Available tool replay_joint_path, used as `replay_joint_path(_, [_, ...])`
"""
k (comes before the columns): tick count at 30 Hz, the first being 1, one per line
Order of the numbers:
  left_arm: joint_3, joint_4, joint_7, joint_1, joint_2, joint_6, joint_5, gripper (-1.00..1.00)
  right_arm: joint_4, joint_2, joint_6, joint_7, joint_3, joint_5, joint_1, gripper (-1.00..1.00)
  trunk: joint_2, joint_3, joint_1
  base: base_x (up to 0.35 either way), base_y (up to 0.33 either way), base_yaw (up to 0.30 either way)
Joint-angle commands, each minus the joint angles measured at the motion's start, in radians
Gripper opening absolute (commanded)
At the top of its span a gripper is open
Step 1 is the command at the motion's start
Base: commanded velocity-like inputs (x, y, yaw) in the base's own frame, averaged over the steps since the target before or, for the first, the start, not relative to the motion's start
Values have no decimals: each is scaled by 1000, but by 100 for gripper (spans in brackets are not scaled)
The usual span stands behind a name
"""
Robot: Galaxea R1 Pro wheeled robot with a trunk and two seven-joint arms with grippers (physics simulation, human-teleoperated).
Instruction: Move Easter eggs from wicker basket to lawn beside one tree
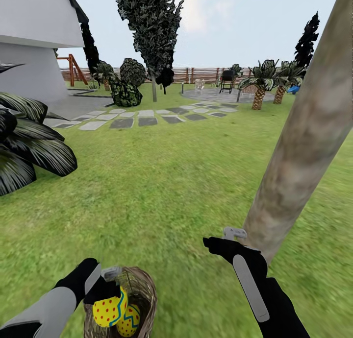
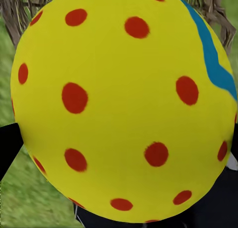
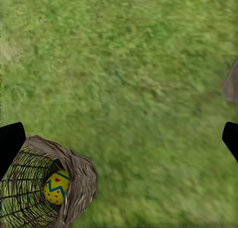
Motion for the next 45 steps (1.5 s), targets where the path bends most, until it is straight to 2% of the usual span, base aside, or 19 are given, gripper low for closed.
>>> replay_joint_path(1, [4,-1,2,5,0,1,3,-100,-1,0,2,-10,1,-10,-1,100,6,2,-4,0,0,0])
replay_joint_path(10, [4,-1,3,17,0,-31,3,-100,0,1,2,-10,2,-10,-1,100,69,30,-38,0,0,0])
replay_joint_path(18, [3,-2,6,30,-19,-69,3,-100,0,-1,2,-10,1,-10,-1,100,125,55,-69,0,0,0])
replay_joint_path(22, [2,1,6,32,-34,-115,2,-100,1,-1,2,-10,1,-10,-1,100,153,68,-84,0,0,0])
replay_joint_path(23, [2,11,6,32,-41,-144,2,-100,1,-1,2,-10,1,-10,-1,100,160,71,-88,0,0,0])
replay_joint_path(32, [2,24,6,46,-46,-205,1,-100,0,-1,2,-9,1,-12,-4,100,223,99,-123,0,0,0])
replay_joint_path(45, [2,14,-2,52,-46,-219,4,-100,0,1,2,-9,2,-10,-4,100,314,140,-172,0,0,0])
